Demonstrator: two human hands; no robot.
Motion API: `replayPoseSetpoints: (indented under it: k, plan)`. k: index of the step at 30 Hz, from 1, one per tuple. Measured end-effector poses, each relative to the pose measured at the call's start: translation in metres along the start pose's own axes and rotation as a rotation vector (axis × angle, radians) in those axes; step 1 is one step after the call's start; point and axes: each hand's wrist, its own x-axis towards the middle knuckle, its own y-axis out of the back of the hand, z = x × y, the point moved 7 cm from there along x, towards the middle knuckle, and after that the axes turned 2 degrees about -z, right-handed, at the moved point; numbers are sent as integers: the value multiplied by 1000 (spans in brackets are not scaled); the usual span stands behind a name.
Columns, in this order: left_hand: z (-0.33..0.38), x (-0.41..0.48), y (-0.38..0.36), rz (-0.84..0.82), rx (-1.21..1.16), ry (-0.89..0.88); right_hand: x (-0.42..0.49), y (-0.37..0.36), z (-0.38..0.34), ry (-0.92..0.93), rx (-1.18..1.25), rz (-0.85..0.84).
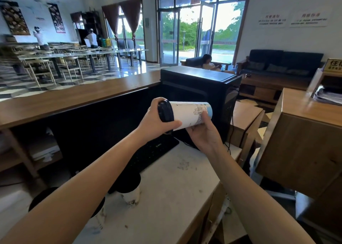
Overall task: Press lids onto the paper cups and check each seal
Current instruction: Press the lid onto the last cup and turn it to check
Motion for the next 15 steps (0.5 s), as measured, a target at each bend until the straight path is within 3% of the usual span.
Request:
replayPoseSetpoints:
  k: [5,10,15]
  plan:
    - [-7,-7,-6,12,-66,-122,3,-6,-4,20,-45,4]
    - [-36,11,-8,15,97,-1,26,-14,-22,-12,-479,95]
    - [-30,36,-18,-25,219,-2,55,-37,-41,35,-843,120]
